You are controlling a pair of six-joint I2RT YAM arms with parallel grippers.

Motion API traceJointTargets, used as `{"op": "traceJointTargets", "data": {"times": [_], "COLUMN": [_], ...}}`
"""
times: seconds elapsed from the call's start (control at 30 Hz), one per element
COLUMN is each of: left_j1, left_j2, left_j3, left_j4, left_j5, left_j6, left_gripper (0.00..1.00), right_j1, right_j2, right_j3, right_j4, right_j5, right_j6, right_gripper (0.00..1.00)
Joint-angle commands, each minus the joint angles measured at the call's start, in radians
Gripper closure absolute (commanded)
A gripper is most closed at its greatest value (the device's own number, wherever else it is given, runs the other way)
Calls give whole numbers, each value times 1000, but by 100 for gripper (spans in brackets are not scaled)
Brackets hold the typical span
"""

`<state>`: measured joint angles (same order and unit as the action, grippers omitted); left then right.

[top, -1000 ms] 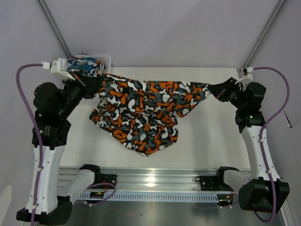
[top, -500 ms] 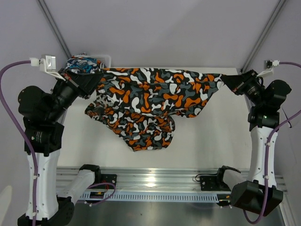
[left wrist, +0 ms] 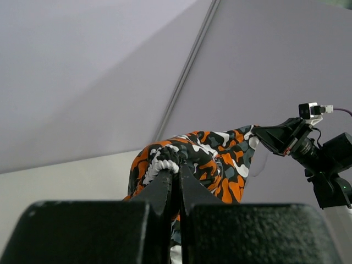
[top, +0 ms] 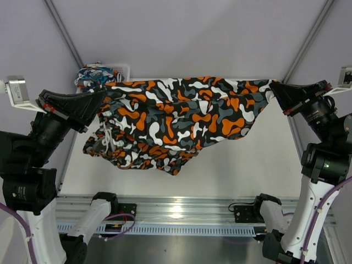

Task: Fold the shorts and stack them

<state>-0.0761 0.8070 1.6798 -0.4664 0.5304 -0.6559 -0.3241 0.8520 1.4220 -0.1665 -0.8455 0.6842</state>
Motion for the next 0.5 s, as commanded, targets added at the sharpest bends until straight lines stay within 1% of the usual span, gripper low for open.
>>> {"op": "traceJointTargets", "data": {"times": [0.0,0.1,0.13,0.3,0.33,0.47], "left_j1": [10,10,10,10,10,10], "left_j2": [32,-2,-9,-22,-14,11], "left_j3": [15,29,38,152,197,267], "left_j4": [3,29,28,-43,-55,-55], "left_j5": [42,45,40,-3,-4,8], "left_j6": [-77,-88,-77,-48,-47,-51], "left_gripper": [100,100,100,100,100,100], "right_j1": [-6,-6,-6,-6,-6,-4], "right_j2": [18,-10,-20,-54,-62,-97], "right_j3": [35,83,110,201,216,255], "right_j4": [-83,-145,-175,-267,-295,-306], "right_j5": [25,60,97,184,210,284], "right_j6": [-25,-64,-77,-127,-139,-160], "right_gripper": [100,100,100,100,100,100]}}
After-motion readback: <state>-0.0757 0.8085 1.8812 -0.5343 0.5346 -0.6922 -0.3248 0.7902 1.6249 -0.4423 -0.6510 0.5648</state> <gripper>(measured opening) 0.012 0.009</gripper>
